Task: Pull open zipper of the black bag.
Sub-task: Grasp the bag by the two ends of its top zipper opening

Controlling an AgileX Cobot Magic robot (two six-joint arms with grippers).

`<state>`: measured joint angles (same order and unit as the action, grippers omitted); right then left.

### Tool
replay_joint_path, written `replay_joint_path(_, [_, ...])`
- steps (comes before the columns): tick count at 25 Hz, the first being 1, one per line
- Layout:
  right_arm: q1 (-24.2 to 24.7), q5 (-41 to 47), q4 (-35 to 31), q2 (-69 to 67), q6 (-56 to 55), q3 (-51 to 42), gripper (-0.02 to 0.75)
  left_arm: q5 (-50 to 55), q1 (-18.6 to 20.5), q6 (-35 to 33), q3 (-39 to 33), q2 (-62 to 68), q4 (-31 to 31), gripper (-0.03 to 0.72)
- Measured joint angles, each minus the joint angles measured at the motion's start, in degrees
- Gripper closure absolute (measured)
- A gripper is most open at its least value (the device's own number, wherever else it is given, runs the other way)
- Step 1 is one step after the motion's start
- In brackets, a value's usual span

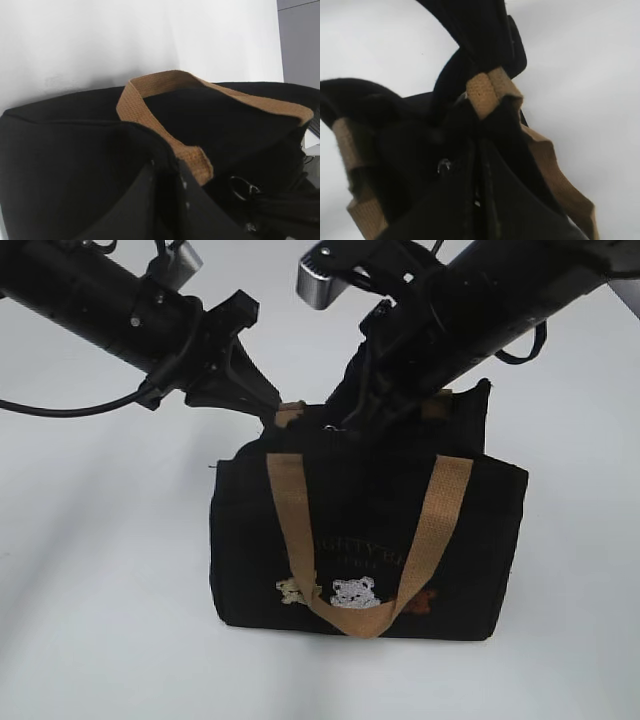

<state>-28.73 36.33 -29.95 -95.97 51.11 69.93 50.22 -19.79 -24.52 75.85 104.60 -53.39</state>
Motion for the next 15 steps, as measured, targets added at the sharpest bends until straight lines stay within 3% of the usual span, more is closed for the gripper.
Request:
replay_joint_path(10, [0.00, 4.52, 10.27, 4.82, -3.95, 0.00, 0.739, 0.12, 0.00, 0.00, 0.00, 0.00, 0.11, 0.660])
replay_joint_path(15, [0.00, 5.05, 11.10, 5.10, -5.12, 0.00, 0.739, 0.17, 0.00, 0.00, 0.00, 0.00, 0.11, 0.660])
